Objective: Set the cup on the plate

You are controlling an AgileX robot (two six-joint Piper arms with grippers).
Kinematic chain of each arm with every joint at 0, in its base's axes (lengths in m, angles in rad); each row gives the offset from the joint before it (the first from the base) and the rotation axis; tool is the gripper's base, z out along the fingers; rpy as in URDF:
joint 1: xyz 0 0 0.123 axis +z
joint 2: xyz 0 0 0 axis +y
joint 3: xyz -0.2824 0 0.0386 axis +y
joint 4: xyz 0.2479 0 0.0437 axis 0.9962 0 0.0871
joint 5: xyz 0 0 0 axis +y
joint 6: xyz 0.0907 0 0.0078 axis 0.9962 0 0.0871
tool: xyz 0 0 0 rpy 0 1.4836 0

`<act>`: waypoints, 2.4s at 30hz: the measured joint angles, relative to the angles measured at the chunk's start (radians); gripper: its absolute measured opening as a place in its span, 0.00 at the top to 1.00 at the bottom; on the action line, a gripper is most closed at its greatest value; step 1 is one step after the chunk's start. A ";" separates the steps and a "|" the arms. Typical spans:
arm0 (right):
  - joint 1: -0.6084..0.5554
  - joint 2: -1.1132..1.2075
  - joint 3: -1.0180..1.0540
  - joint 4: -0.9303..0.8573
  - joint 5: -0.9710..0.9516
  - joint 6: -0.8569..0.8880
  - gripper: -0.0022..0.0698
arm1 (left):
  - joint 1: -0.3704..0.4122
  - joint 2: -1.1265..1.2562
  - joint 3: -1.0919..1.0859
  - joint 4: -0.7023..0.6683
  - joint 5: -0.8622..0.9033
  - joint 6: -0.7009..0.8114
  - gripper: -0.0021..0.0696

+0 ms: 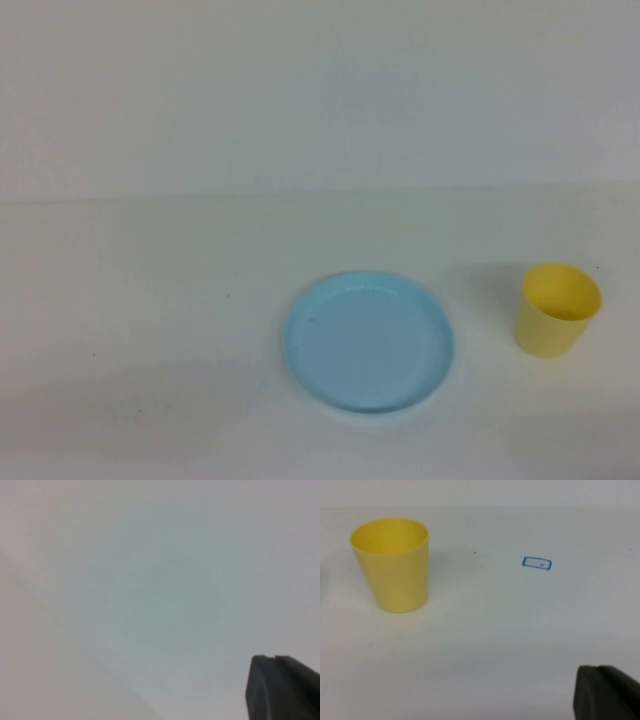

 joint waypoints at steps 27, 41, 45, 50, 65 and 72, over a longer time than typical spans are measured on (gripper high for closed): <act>0.000 0.000 0.000 0.000 0.000 0.000 0.97 | -0.012 1.097 -0.919 0.324 0.707 0.597 0.96; 0.000 0.000 0.000 0.000 0.000 0.000 0.97 | -0.046 1.631 -0.919 0.167 0.707 0.748 0.37; 0.000 0.000 0.000 0.000 0.000 0.000 0.97 | -0.130 1.705 -0.920 0.166 0.609 0.778 0.37; 0.000 0.000 0.000 0.000 0.000 0.000 0.97 | -0.192 1.775 -0.922 0.168 0.463 0.778 0.36; 0.000 0.000 0.000 0.000 0.000 0.000 0.97 | -0.199 1.961 -1.079 0.148 0.492 0.759 0.37; 0.000 0.000 0.000 0.000 0.000 0.000 0.97 | -0.199 1.963 -1.081 0.147 0.479 0.792 0.56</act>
